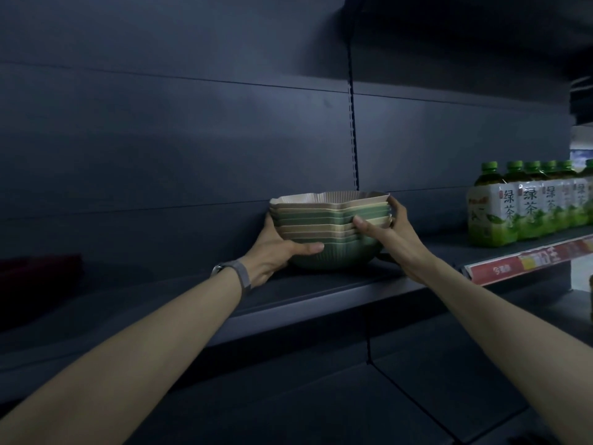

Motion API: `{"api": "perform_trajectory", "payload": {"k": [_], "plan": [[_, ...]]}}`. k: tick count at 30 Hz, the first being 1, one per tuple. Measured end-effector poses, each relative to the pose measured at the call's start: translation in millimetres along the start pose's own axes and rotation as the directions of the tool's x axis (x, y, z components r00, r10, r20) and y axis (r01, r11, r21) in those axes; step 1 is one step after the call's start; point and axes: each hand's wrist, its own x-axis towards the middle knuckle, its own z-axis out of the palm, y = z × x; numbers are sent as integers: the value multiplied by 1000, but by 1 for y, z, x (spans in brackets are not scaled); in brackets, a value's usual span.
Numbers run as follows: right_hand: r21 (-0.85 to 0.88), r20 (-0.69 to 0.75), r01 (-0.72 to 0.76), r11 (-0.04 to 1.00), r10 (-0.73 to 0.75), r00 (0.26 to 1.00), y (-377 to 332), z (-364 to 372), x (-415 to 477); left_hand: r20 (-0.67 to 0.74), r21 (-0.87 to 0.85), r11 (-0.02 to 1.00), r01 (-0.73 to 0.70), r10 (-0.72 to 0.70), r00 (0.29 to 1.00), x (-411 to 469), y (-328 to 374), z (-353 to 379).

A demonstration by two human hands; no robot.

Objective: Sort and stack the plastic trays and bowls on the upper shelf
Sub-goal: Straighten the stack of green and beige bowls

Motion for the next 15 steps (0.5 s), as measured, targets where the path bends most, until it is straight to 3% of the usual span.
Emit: {"api": "perform_trajectory", "payload": {"k": [15], "plan": [[-37, 159, 32, 999, -26, 987, -38, 149, -46, -245, 99, 995, -6, 30, 969, -105, 11, -133]]}}
